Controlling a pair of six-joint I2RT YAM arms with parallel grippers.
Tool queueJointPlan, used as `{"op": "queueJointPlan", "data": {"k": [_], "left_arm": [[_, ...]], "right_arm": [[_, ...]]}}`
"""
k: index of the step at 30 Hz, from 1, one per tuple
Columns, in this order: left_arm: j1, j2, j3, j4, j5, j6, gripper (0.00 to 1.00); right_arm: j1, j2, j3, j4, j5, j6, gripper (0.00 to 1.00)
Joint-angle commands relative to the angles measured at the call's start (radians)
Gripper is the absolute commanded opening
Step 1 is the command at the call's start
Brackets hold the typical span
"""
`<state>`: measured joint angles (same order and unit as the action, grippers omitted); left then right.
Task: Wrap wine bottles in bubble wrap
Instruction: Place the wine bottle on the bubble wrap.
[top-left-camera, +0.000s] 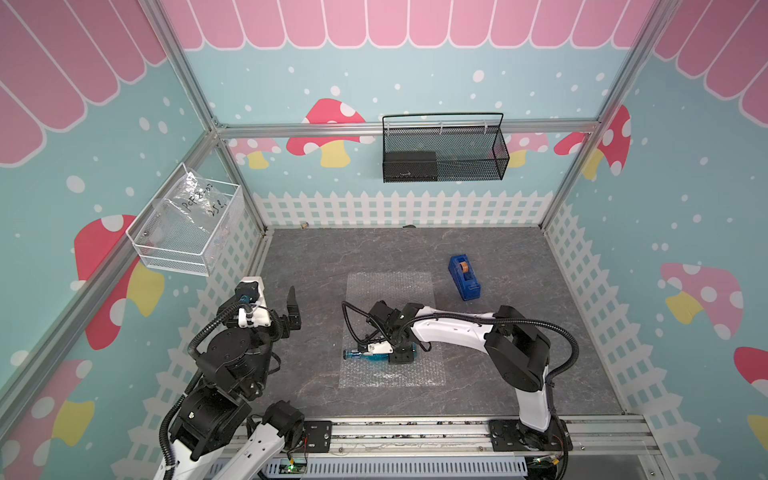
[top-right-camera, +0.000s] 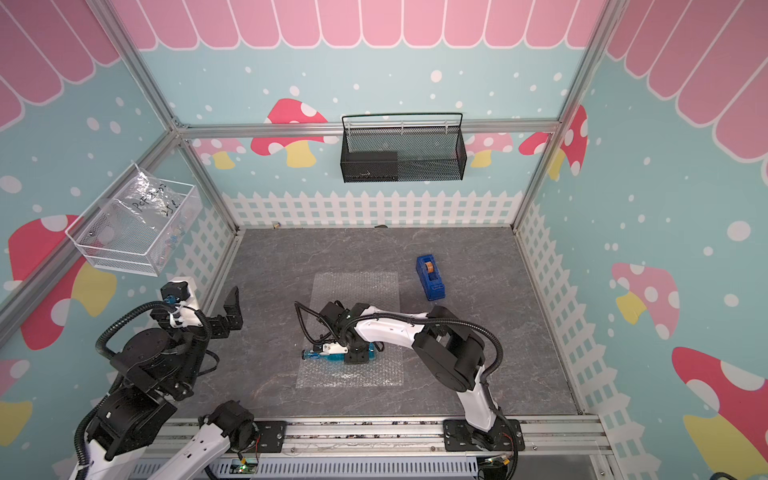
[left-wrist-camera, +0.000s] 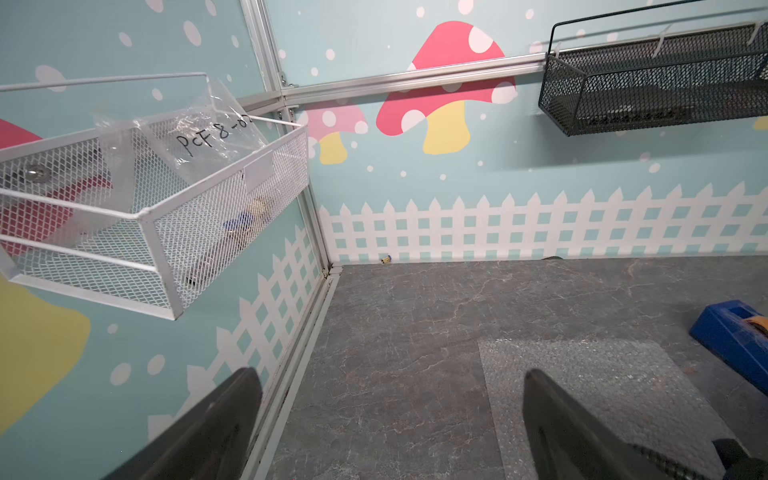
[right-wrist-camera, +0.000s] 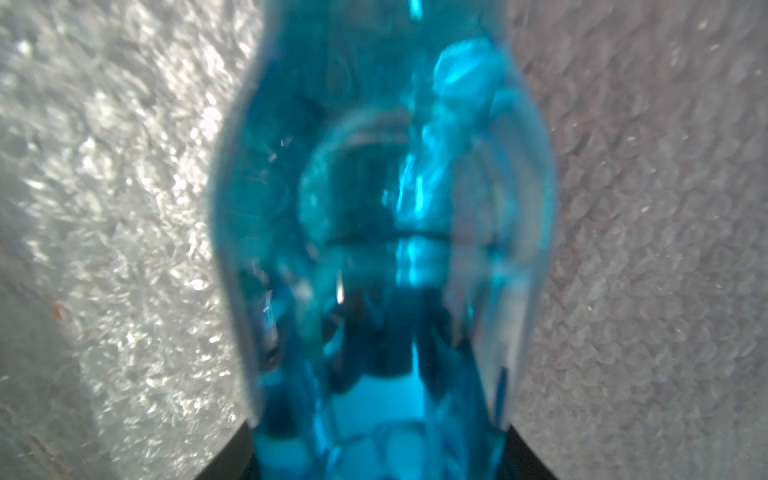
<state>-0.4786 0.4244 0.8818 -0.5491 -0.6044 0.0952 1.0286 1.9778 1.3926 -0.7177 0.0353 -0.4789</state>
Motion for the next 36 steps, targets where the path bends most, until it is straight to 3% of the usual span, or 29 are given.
{"op": "queueJointPlan", "data": {"k": [1,8,26,28,32,36], "left_arm": [[0.005,0.007,-0.001,0.007,0.012,0.018,1.00],[0.005,0.016,-0.001,0.013,0.020,0.020,1.00],[0.005,0.016,-0.007,0.017,0.034,0.024,1.00],[0.005,0.014,-0.006,0.016,0.035,0.024,1.00],[0.005,0.009,-0.004,0.014,0.035,0.026,1.00],[0.005,0.008,-0.006,0.012,0.041,0.022,1.00]], "right_arm": [[0.002,-0.059,0.007,0.060,-0.025,-0.029,0.04],[0.001,-0.095,0.026,0.061,-0.052,-0.018,0.04],[-0.013,0.015,0.047,0.033,-0.048,0.002,0.09],[-0.013,0.021,0.045,0.028,-0.047,0.003,0.16],[-0.012,0.023,0.048,0.023,-0.048,0.009,0.41],[-0.012,0.013,0.060,0.004,-0.042,0.029,0.53]]}}
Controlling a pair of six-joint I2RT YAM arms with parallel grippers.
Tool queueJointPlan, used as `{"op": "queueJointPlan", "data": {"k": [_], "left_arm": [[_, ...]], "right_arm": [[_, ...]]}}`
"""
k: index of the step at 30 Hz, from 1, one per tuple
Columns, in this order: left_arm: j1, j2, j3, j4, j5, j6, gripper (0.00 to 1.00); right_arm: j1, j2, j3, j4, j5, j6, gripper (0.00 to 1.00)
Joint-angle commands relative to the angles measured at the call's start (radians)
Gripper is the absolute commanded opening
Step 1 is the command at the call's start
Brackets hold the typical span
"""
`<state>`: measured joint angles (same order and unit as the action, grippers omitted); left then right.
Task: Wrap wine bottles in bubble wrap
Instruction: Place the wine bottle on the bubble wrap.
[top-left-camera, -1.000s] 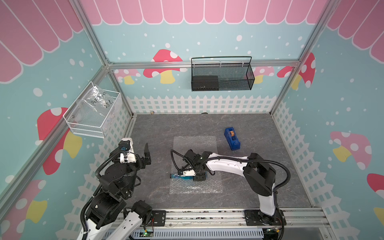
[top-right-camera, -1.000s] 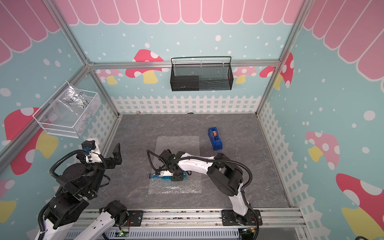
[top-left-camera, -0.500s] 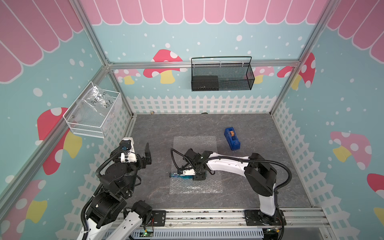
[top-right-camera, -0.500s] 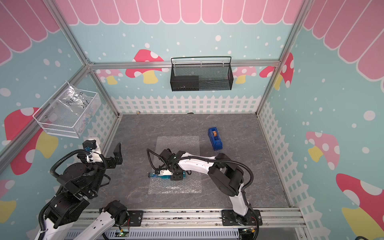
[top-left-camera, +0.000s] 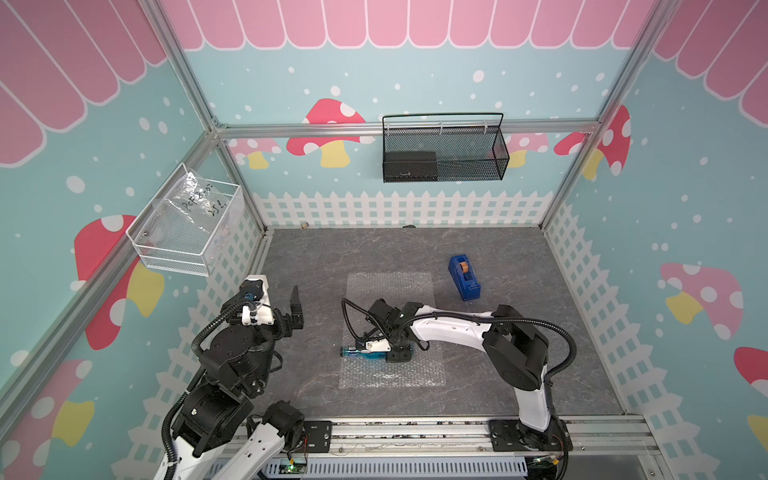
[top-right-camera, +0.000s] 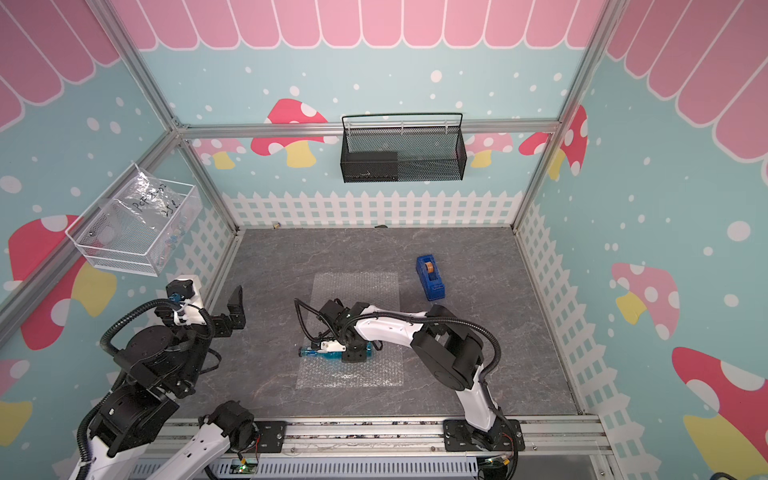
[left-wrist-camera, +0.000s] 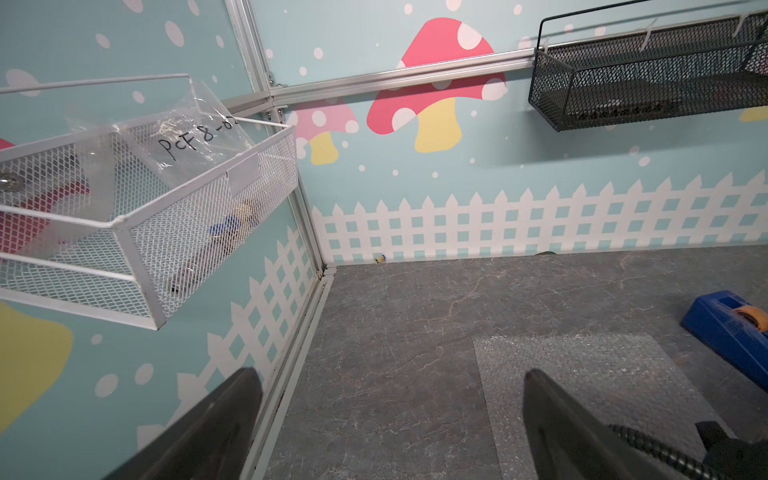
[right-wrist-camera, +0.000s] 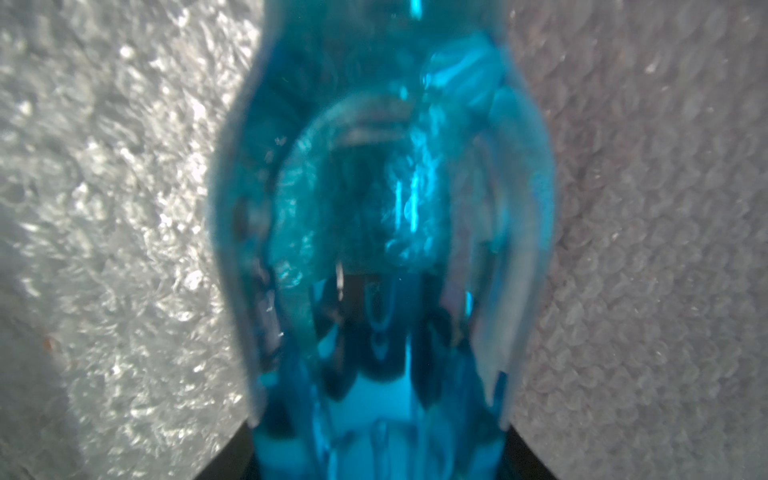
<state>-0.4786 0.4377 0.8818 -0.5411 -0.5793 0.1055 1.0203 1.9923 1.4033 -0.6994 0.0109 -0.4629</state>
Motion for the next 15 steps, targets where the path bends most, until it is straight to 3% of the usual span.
{"op": "queueJointPlan", "data": {"k": [1,10,15], "left_arm": [[0.005,-0.004,-0.006,0.004,0.019,0.011,1.00],[0.005,0.003,-0.002,0.007,0.036,0.020,1.00],[0.005,-0.002,-0.006,0.010,0.033,0.017,1.00]], "right_arm": [[-0.004,-0.005,0.052,-0.019,-0.016,0.018,0.57],[0.005,-0.116,0.066,-0.063,-0.008,0.054,0.78],[0.036,-0.275,-0.002,-0.078,0.149,0.084,0.77]]}}
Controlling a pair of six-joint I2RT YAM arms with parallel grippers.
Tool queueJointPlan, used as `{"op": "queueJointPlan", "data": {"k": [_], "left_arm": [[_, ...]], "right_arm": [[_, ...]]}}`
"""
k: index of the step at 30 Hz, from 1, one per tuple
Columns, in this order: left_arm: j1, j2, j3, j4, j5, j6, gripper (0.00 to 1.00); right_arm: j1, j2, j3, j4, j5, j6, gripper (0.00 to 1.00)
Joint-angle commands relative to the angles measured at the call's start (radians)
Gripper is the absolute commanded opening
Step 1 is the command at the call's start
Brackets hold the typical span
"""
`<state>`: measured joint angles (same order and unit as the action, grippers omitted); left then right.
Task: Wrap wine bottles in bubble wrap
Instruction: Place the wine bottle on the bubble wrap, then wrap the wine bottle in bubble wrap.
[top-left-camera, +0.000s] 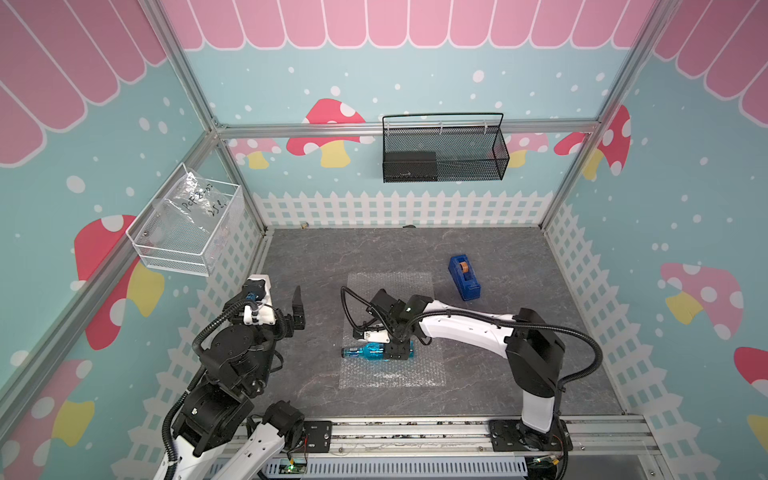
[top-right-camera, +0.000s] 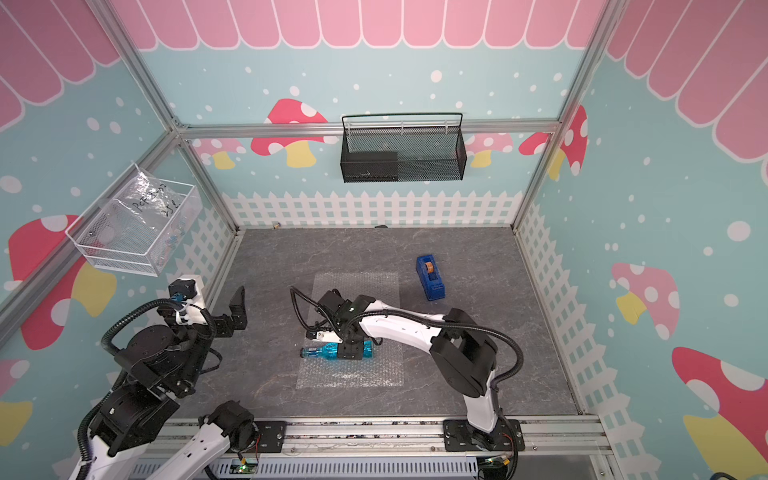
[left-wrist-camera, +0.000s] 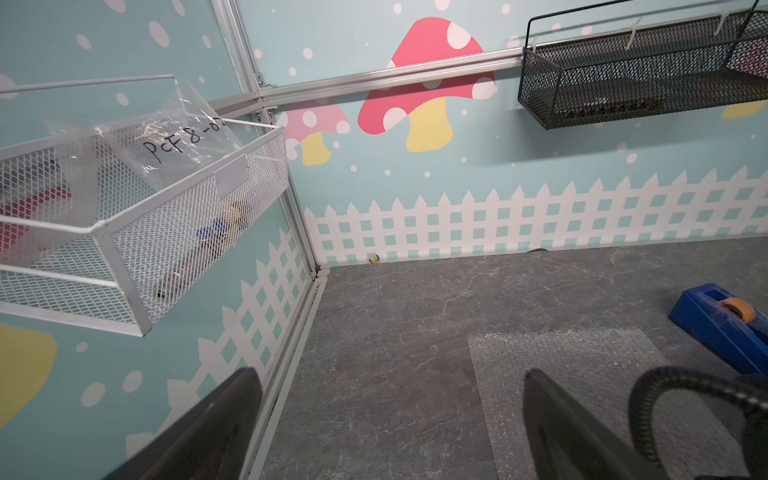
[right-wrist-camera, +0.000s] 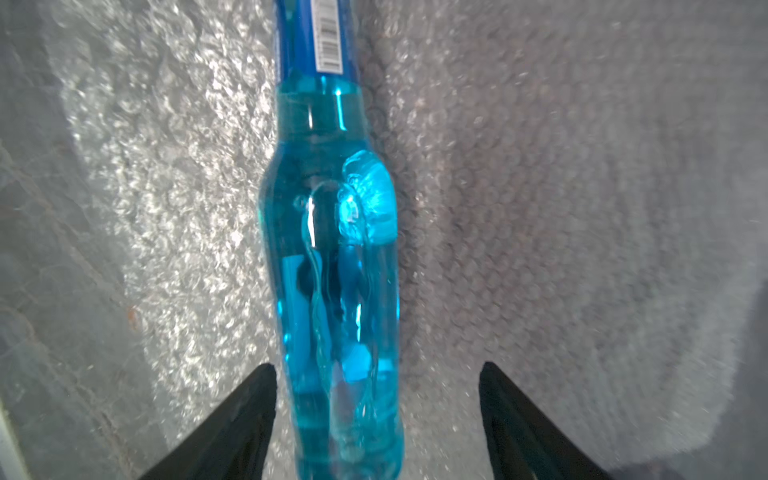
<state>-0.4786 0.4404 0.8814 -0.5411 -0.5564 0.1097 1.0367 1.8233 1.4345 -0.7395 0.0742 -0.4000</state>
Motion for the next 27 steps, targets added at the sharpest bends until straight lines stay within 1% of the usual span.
{"op": "queueJointPlan", "data": {"k": [1,3,5,6,7,10,12,16,20,22,27], "left_arm": [[0.005,-0.005,-0.009,0.011,0.013,0.013,1.00],[0.005,-0.002,-0.016,0.016,0.015,0.009,1.00],[0.005,-0.003,-0.027,0.024,0.014,0.008,1.00],[0.005,-0.004,-0.030,0.029,0.013,0.010,1.00],[0.005,-0.003,-0.031,0.036,0.011,0.011,1.00],[0.005,0.009,-0.034,0.055,0.010,0.012,1.00],[0.005,0.024,-0.039,0.068,0.016,0.009,1.00],[0.005,0.052,-0.038,0.076,0.032,0.002,1.00],[0.006,0.056,-0.037,0.082,0.026,0.008,1.00],[0.006,0.059,-0.042,0.094,0.023,0.018,1.00],[0.006,0.089,-0.032,0.102,0.019,0.028,1.00]], "right_arm": [[0.027,-0.157,-0.070,-0.025,0.113,0.037,0.75],[0.060,-0.283,-0.202,0.057,0.149,0.054,0.72],[0.127,-0.431,-0.395,0.173,0.172,0.034,0.69],[0.159,-0.482,-0.465,0.216,0.175,0.025,0.68],[0.197,-0.531,-0.536,0.255,0.176,0.025,0.66],[0.270,-0.604,-0.655,0.353,0.159,0.079,0.64],[0.290,-0.610,-0.710,0.422,0.128,0.087,0.63],[0.307,-0.565,-0.773,0.546,0.128,0.065,0.59],[0.307,-0.499,-0.793,0.594,0.160,0.041,0.56],[0.307,-0.466,-0.804,0.618,0.180,0.031,0.52],[0.307,-0.391,-0.798,0.634,0.185,-0.011,0.51]]}}
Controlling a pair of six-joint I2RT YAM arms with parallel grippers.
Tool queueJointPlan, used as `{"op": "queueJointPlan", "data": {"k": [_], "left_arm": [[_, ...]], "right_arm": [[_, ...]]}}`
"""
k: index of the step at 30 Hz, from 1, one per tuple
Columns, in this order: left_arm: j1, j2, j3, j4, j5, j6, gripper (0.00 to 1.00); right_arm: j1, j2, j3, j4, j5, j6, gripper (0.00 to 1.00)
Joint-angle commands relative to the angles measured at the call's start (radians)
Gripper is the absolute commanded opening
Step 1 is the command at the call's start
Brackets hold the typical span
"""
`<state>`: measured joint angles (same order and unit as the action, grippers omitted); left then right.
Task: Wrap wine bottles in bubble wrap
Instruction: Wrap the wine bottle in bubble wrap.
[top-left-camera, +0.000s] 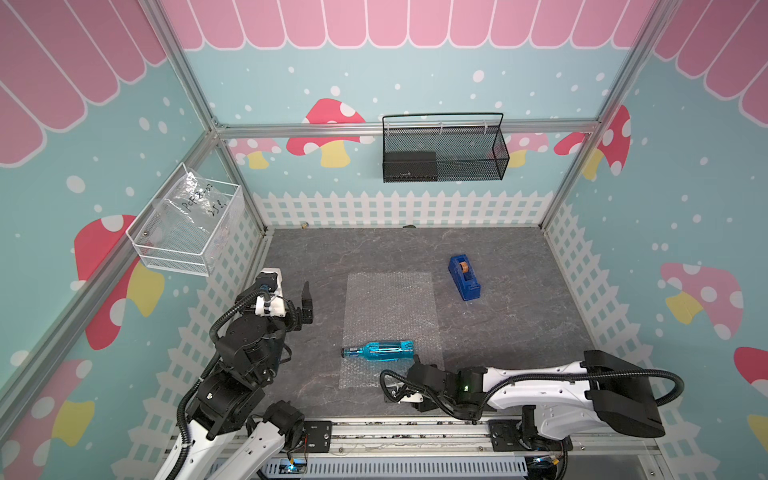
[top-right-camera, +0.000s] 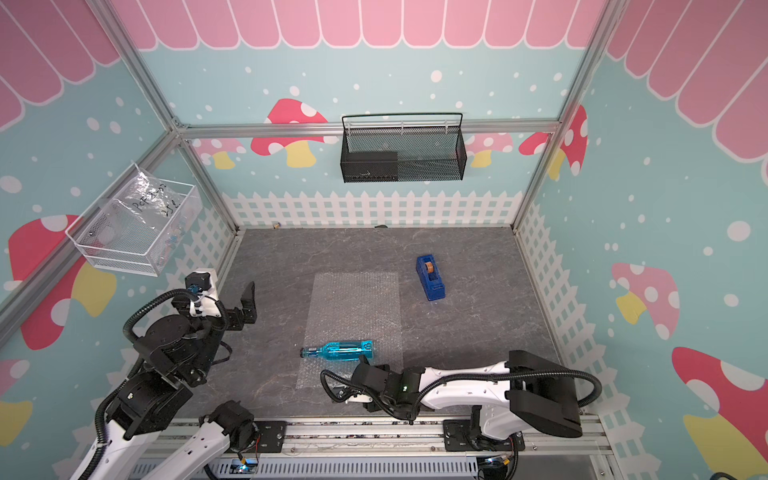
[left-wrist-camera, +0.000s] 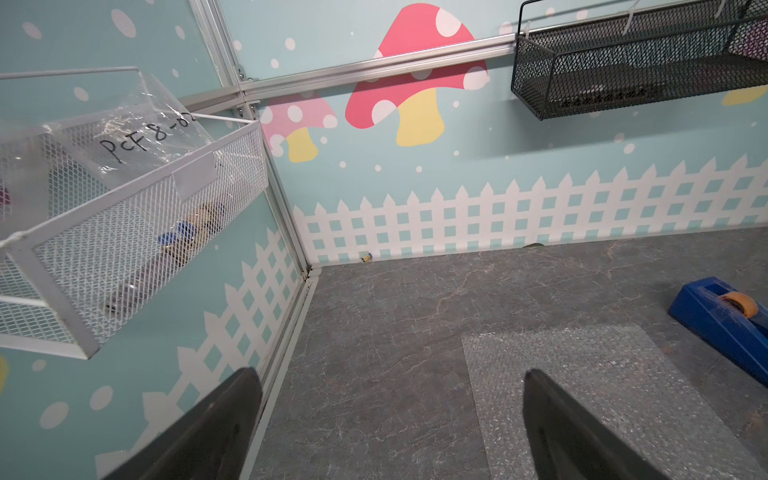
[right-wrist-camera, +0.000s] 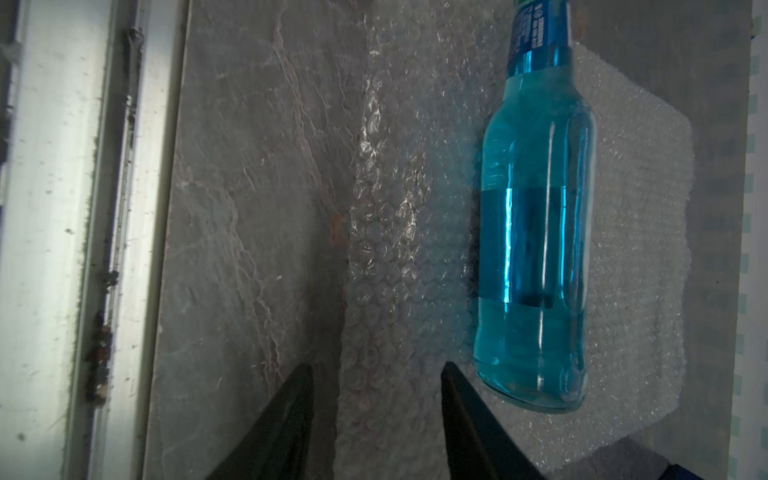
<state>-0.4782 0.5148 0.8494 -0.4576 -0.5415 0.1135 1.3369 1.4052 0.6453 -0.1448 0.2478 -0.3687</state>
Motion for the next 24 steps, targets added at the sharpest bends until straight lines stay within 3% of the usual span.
{"op": "queueJointPlan", "data": {"k": [1,5,10,17,24], "left_arm": [[0.006,0.019,0.002,0.022,0.006,0.024,1.00],[0.006,0.020,-0.010,0.041,-0.002,0.020,1.00],[0.007,0.018,-0.021,0.057,0.002,0.021,1.00],[0.007,0.013,-0.028,0.056,0.008,0.017,1.00],[0.007,0.001,-0.031,0.049,0.004,0.020,1.00]], "right_arm": [[0.007,0.037,-0.006,0.037,0.008,-0.049,0.52],[0.007,0.068,-0.008,0.040,0.014,-0.068,0.55],[0.006,0.118,0.006,0.046,0.053,-0.074,0.50],[0.005,0.162,0.025,0.067,0.091,-0.080,0.33],[0.005,0.118,0.036,0.056,0.101,-0.102,0.08]]}}
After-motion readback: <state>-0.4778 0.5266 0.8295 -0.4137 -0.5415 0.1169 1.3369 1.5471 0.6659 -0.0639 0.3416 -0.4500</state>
